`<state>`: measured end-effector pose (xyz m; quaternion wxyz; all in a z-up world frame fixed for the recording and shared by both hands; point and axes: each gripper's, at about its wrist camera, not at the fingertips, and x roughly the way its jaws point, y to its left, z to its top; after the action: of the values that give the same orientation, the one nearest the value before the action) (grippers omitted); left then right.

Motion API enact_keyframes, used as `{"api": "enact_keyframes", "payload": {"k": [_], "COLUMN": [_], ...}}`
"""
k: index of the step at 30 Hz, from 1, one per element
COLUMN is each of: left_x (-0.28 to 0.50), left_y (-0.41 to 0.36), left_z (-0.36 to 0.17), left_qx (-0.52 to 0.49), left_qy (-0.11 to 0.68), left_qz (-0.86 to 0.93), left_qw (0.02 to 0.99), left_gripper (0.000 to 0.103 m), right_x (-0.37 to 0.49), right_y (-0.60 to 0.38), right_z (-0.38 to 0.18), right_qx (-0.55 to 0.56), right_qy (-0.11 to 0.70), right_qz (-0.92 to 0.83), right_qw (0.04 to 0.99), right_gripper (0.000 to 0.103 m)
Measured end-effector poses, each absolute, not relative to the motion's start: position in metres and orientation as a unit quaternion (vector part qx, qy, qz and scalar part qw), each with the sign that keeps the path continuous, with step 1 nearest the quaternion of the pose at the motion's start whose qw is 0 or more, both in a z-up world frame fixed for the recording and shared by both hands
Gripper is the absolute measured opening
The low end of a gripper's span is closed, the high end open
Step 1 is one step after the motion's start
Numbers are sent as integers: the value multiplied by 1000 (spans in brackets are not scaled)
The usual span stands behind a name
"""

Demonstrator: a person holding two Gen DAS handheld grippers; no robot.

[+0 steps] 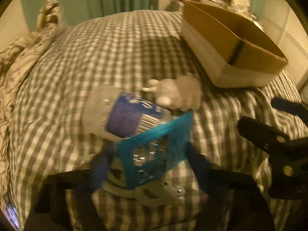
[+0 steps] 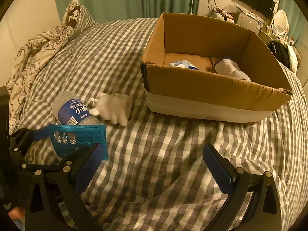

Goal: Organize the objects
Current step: 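Grasp the teal blister pack with the left gripper while the right grasps the green clip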

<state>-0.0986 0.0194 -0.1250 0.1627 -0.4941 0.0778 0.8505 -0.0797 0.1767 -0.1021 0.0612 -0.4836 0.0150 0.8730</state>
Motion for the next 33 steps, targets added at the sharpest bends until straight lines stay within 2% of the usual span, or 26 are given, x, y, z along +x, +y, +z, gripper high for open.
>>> {"api": "enact_keyframes", "payload": {"k": [1, 2, 5, 8, 15, 23, 30, 32, 33], "left_x": [-97, -94, -85, -72, -46, -62, -65, -66, -65], "left_y": [20, 20, 15, 7, -36, -87, -89, -90, -90], "left_z": [-125, -123, -111, -94, -46, -71, -90, -93, -94], "left_qx": [-494, -492, -477, -462, -397, -436, -460, -464, -465], "left_qy": [79, 77, 59, 53, 31, 9, 7, 5, 4], "left_qz": [849, 850, 855, 864, 906, 898, 887, 885, 884], "left_qw": [168, 175, 193, 196, 146, 59, 46, 46, 45], "left_gripper": [50, 39, 19, 10, 8, 8, 8, 8, 8], "right_x": [-79, -79, -77, -75, -71, -81, -101, -105, -107], "right_y": [176, 176, 174, 171, 147, 90, 62, 60, 59], "right_z": [-102, -102, -100, -98, -99, -126, -161, -168, -170], "right_qx": [-483, -482, -477, -472, -479, -514, -560, -567, -570], "right_qy": [13, 11, 6, -1, -15, -54, -54, -36, -25], "right_qz": [873, 874, 876, 879, 878, 853, 819, 813, 810], "right_qw": [63, 65, 70, 70, 18, -71, -116, -127, -133], "right_gripper": [102, 102, 102, 102, 99, 88, 69, 65, 59]}}
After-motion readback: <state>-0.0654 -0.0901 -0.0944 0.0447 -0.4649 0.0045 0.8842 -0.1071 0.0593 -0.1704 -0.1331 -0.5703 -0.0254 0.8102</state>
